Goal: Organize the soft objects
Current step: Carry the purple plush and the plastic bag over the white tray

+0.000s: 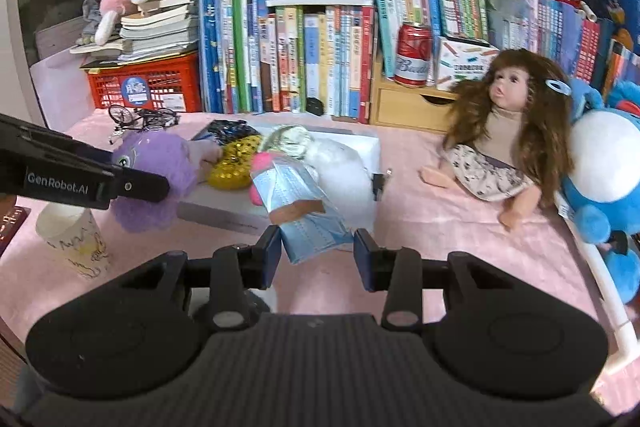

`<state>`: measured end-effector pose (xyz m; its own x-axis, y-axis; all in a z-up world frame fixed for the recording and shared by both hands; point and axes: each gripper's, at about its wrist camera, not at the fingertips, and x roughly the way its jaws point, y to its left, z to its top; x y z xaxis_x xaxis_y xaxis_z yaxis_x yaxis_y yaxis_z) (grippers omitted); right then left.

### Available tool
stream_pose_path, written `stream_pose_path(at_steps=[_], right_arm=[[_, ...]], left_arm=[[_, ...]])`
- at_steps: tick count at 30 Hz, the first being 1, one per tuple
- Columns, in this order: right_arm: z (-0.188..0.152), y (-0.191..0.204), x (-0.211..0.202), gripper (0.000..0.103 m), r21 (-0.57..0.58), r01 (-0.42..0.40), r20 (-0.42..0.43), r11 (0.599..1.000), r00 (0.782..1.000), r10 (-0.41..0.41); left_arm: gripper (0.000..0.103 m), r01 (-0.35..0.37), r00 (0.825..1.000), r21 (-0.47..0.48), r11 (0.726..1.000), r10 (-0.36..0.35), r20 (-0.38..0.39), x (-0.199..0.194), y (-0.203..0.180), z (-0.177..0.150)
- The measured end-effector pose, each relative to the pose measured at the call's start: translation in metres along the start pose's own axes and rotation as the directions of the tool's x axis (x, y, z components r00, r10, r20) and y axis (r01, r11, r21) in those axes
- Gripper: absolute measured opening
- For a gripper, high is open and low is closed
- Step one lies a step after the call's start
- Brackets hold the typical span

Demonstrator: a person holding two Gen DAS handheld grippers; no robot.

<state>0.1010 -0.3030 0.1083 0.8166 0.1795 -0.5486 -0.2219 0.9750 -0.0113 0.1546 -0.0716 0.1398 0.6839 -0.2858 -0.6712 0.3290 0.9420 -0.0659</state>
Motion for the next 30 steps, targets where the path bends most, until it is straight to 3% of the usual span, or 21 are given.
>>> stream_pose_path(at_steps=[17,30], right_arm=[[0.017,0.031,0.026,0.046,-0.027,-0.029,-0.028,0.999,0.999,0.028],[0.032,0.036,0.062,0.045,0.007,-0.040,-0.087,0.999,0.995,0.040]], left_arm=[[0.040,-0.078,0.996,-0.084,0.993,0.082,0.041,0.001,0.056,-0.013],[0.040,-0.118,0.992,-0.109,0.987,0.122,0.032,0.028,0.068,-0.001]])
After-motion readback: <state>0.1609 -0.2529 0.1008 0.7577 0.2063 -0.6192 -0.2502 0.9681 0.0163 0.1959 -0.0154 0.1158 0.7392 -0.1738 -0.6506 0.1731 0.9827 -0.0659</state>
